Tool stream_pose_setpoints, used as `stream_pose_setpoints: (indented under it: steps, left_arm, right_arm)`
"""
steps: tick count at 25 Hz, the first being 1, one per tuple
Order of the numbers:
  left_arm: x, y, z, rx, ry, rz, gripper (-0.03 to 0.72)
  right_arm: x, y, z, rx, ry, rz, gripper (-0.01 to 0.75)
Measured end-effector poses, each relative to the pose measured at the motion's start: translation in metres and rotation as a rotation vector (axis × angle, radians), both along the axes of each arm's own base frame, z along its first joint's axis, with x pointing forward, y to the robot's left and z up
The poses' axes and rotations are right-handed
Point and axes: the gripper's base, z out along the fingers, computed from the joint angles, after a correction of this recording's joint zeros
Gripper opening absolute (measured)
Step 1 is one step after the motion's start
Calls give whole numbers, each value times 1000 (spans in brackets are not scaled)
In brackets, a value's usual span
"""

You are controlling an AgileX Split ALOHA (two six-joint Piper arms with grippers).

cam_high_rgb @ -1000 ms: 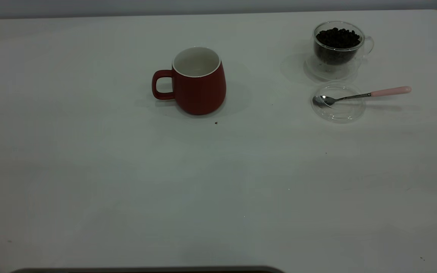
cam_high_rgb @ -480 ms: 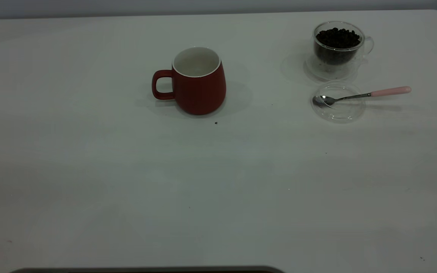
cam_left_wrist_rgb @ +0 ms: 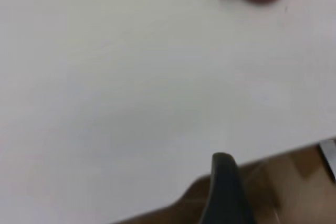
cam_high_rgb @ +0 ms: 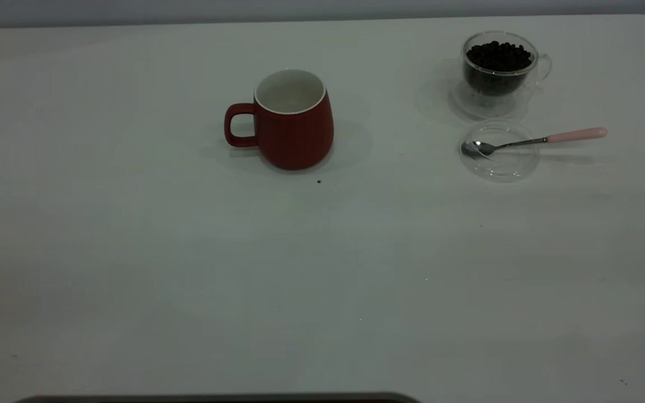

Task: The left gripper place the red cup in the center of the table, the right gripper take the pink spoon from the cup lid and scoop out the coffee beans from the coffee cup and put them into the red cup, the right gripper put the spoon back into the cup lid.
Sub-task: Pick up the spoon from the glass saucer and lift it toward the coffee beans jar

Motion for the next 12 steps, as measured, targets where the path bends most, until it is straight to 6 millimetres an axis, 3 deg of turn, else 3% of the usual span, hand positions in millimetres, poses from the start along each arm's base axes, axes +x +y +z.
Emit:
stream_pose_setpoints:
  steps: [12]
  left_arm:
    - [-1, -1, 0, -1, -4, 66, 587]
  right_arm:
    - [0, 0, 0, 0, 0, 0, 535]
